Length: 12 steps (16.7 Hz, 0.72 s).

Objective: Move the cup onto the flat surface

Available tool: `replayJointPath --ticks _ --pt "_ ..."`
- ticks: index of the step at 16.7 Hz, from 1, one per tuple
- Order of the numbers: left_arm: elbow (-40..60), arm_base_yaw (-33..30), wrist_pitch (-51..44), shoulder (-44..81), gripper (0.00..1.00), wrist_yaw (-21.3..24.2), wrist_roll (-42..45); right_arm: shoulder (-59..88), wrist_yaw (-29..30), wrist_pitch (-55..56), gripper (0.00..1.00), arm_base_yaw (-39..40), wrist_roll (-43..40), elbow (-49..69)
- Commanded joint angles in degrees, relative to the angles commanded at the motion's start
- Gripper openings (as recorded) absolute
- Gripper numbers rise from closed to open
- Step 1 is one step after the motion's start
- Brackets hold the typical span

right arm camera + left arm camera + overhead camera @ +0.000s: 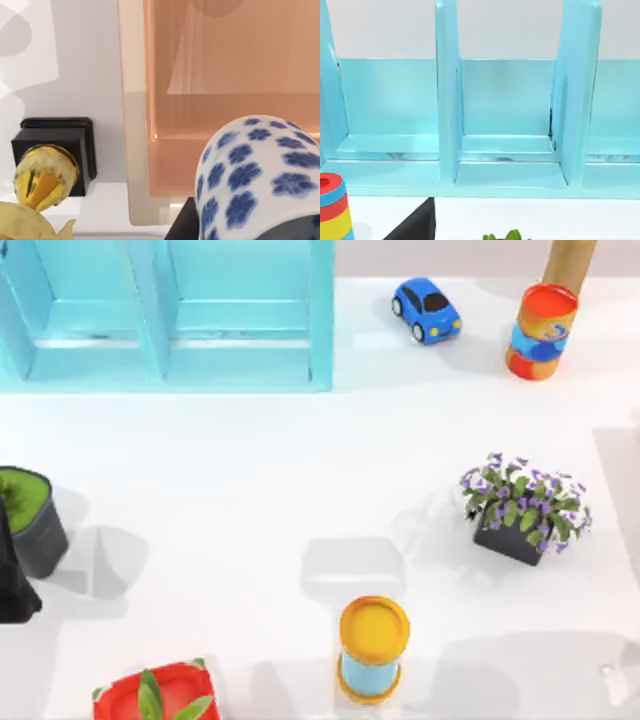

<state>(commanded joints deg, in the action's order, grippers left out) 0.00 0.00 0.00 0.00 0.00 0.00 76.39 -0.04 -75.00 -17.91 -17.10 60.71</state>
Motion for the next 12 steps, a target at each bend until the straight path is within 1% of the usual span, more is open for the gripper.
replayJointPath --ticks 2,5,8,12 --pt "0.00 0.00 0.00 0.00 1.00 0.00 0.00 2.75 -0.31 -0.77 0.00 2.81 2.74 3.08" --pt "0.00 0.00 0.00 0.00 1.00 0.00 0.00 10.11 -0.92 -2.76 0.00 10.49 10.37 12.37" --pt "0.00 0.00 0.00 0.00 1.00 0.00 0.00 20.13 -1.29 -5.39 0.00 21.13 20.80 26.59" --pt "0.00 0.00 0.00 0.00 1.00 0.00 0.00 35.41 -1.10 -9.41 0.00 37.20 37.02 48.25"
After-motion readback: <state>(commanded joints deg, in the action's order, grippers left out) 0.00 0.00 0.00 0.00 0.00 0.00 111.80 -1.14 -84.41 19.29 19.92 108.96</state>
